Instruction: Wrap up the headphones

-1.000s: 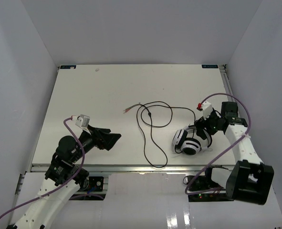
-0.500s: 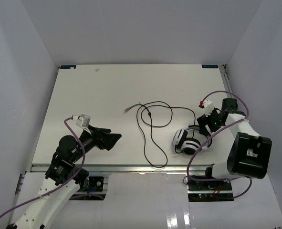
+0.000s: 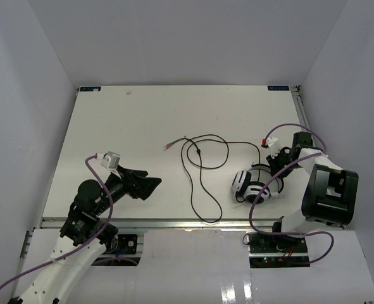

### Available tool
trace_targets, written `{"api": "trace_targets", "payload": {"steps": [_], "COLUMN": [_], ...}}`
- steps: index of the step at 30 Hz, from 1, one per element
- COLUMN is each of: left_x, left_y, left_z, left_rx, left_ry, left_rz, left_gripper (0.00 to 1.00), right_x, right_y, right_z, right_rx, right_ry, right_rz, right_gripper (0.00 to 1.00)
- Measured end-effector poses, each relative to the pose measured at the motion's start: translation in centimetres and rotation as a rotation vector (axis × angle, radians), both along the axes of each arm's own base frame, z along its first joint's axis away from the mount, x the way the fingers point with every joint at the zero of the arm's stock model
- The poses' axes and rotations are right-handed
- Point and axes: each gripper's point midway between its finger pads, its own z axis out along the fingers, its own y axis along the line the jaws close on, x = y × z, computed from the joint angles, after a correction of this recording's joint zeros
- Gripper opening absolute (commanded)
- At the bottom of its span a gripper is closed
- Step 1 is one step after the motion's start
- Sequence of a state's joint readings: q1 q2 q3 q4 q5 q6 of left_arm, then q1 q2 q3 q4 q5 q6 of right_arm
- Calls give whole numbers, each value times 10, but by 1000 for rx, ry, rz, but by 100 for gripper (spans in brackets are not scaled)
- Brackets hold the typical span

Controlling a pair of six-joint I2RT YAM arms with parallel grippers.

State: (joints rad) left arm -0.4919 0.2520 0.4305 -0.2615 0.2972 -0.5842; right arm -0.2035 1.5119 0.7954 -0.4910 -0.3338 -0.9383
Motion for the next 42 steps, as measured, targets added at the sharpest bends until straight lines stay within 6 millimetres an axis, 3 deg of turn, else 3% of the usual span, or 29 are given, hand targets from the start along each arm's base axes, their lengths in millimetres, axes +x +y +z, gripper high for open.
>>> {"api": "trace_targets", "payload": {"steps": [4,9,14,18,23,25,28,30,33,38,42], "left_x": [-1,-1,6,14,19,20,24,26,38,87,124], "left_y": [-2,-8,-17,-31,-46,-52,-67,-83,-111,-146,-159], "left_z": [-1,-7,-16,-2,27,26,10,-1,-9,-10,-22], "left_rx": [4,24,81,114,70,47,33,41,65,85,97], "left_ry": [4,20,44,-50,-309,-373,-388,-384,-397,-422,-411], "left_rz": [-13,-52,-97,-169,-246,-269,-300,-313,-310,-213,-122], "left_gripper": [98,98,98,98,98,98,98,98,98,98,98], "right_x": [-4,-2,4,7,49,64,82,90,97,106,107], "right_y": [10,38,95,137,136,132,126,125,124,122,123], "right_z": [9,61,139,204,300,337,377,390,391,378,376], "right_rx": [62,182,259,314,342,355,378,398,421,438,449], "right_ry": [0,-77,-255,-365,-566,-651,-749,-776,-766,-717,-704], "right_rz": [-1,13,127,184,10,-60,-189,-262,-344,-426,-447], "right_gripper": [9,8,8,8,8,8,8,8,8,8,8]}}
